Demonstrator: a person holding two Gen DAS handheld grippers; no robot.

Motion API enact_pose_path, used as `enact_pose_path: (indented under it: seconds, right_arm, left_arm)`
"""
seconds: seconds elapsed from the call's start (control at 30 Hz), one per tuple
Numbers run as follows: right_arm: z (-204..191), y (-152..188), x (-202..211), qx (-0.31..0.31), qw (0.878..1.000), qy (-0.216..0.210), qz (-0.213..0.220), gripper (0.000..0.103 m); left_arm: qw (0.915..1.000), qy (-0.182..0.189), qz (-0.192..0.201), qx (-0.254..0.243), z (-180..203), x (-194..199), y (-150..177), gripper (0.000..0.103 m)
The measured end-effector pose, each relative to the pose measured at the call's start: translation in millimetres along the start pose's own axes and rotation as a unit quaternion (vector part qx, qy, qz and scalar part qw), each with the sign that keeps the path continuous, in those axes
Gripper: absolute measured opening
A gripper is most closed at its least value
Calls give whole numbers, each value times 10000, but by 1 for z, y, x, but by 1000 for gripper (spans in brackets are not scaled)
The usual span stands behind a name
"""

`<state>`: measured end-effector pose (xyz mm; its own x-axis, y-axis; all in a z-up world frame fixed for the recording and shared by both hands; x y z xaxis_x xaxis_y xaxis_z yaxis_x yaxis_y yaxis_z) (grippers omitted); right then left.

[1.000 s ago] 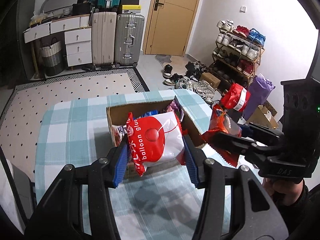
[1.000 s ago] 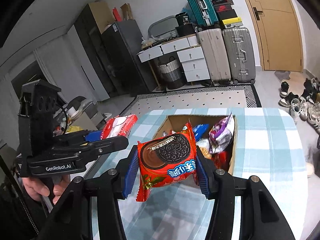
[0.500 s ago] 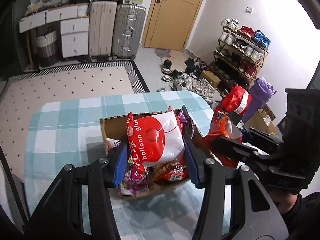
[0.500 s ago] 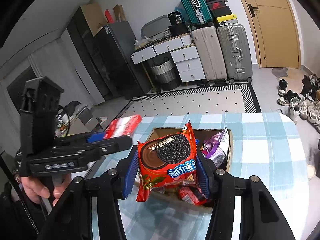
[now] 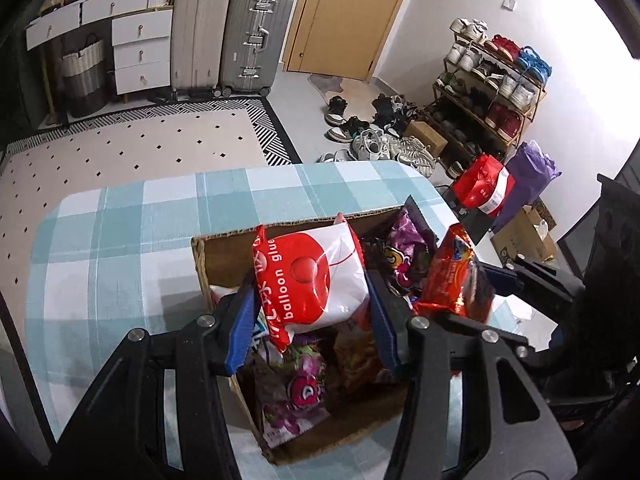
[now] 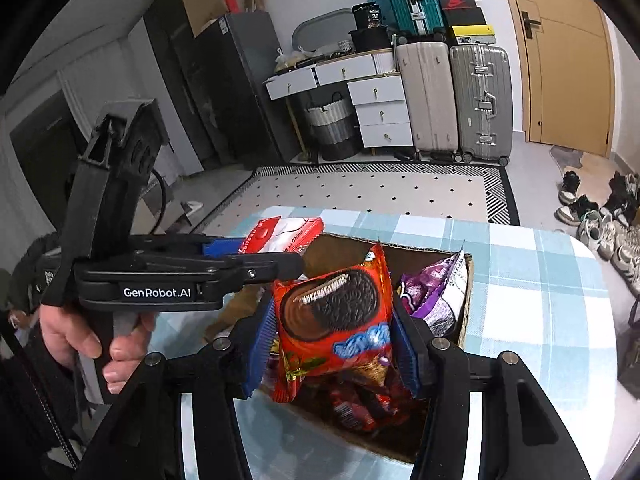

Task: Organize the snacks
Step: 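Open both grippers to drop the gum and Oreo packs into the box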

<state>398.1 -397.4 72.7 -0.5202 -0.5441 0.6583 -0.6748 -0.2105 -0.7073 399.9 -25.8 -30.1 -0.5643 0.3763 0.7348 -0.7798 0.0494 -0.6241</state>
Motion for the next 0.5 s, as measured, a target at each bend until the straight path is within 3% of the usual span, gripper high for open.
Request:
enact_pose_path:
  seconds: [0.07,0.17,0.23,0.3,0.5]
  right_arm:
    - [3,0,-7,65,10000,16,-46,53]
    - [7,2,-17,155,9998,41,-100,57]
    - [7,2,-17,230,9996,148,-61,71]
    - [7,3,-11,312,9993,188,71,83]
    - [6,5,12,401,9982,237,370,84]
  left_arm:
    - [10000,54,-9,-32,-1,-6,-2,50]
    - [10000,84,3,-7,-3,-12,-5,64]
    - [10000,96,8,15,-4,-12,-5,75]
    - [9999,75,66,51,-6,-10,-5,79]
    - [9997,-100,221,46,-1,9,-3,79]
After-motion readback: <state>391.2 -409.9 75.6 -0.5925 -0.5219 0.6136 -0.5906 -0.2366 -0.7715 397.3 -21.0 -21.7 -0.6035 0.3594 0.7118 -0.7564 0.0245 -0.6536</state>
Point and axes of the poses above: each gripper's, at about its wrist camera, not at the fingertips, and x roughly against the way its jaws point, z to its right, y to its underside, the point moved 2 cm from there along -x, roughly the way its jaws point
